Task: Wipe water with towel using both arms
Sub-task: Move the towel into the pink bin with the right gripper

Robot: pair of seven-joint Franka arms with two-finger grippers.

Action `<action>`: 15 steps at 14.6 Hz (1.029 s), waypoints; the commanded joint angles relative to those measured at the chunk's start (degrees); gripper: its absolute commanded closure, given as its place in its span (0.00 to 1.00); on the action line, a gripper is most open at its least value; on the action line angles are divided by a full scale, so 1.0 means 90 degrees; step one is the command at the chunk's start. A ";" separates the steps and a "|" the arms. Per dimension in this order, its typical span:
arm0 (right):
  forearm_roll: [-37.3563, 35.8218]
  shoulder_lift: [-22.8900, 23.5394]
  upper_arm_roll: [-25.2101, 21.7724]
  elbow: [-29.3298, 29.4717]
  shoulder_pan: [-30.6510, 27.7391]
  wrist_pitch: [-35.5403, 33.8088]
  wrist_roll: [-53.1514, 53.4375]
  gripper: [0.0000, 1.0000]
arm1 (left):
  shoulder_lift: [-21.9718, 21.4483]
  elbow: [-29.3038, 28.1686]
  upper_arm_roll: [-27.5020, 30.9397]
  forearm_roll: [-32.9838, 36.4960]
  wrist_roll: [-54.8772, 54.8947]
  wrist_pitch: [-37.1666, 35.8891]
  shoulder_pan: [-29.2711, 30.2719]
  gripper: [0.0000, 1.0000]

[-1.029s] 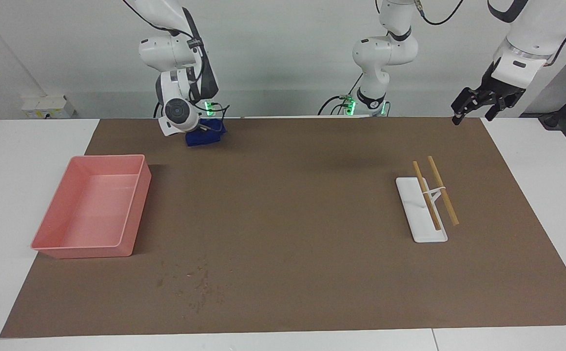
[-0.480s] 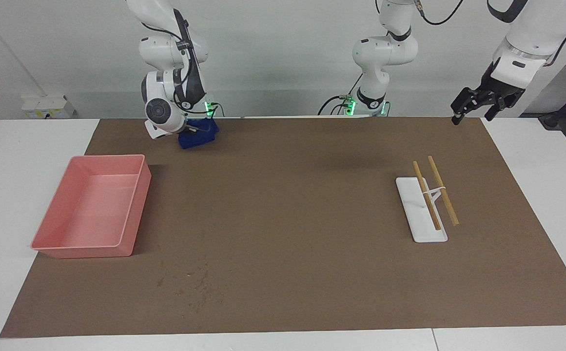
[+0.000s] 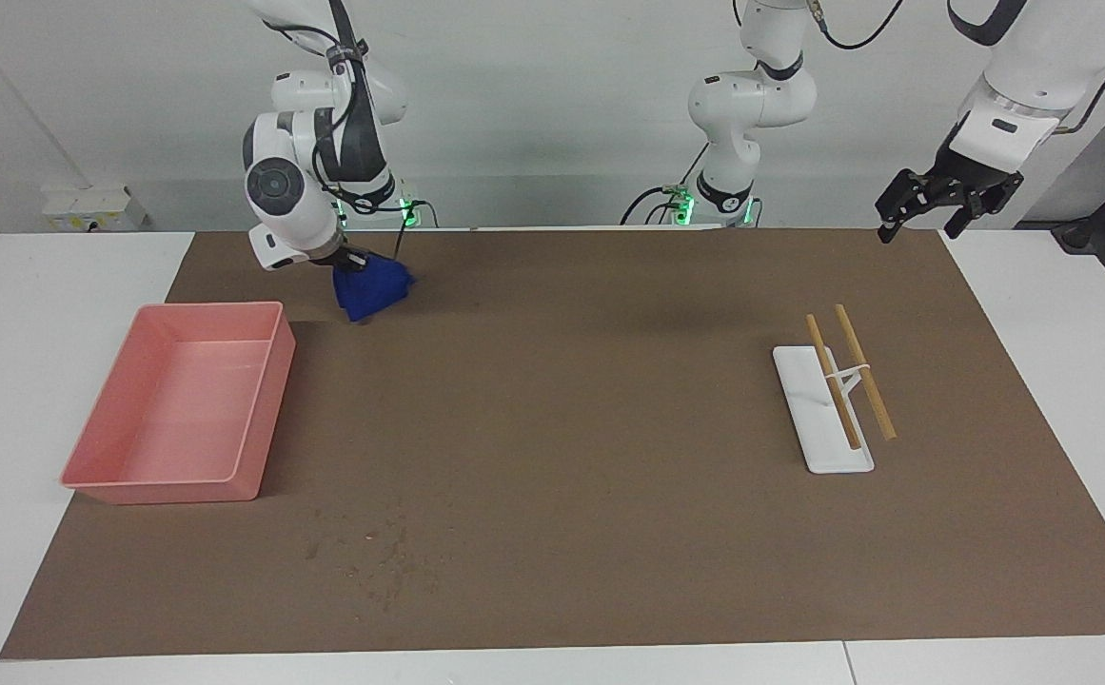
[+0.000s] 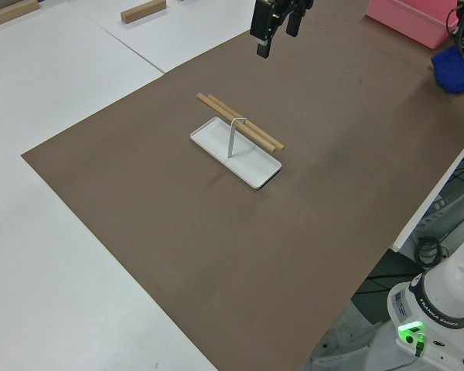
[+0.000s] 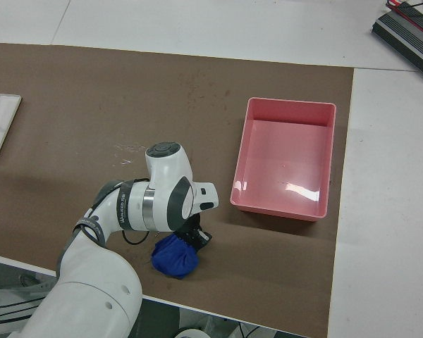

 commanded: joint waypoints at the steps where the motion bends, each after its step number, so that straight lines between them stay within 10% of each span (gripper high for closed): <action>1: -0.0071 0.0196 0.0019 0.1299 -0.0265 -0.0728 0.0022 1.00 | -0.0136 -0.0159 0.0056 -0.0008 0.0142 0.0017 -0.0123 0.00; 7: -0.0081 0.0585 0.0009 0.2971 -0.0850 -0.0975 -0.0424 1.00 | -0.0145 -0.0168 0.0046 -0.0018 0.0122 -0.0032 -0.0133 0.00; 15: -0.0090 0.1620 0.0009 0.2992 -0.1846 0.1485 -0.1636 1.00 | -0.0145 -0.0159 0.0026 -0.0008 0.0093 -0.0013 -0.0142 0.00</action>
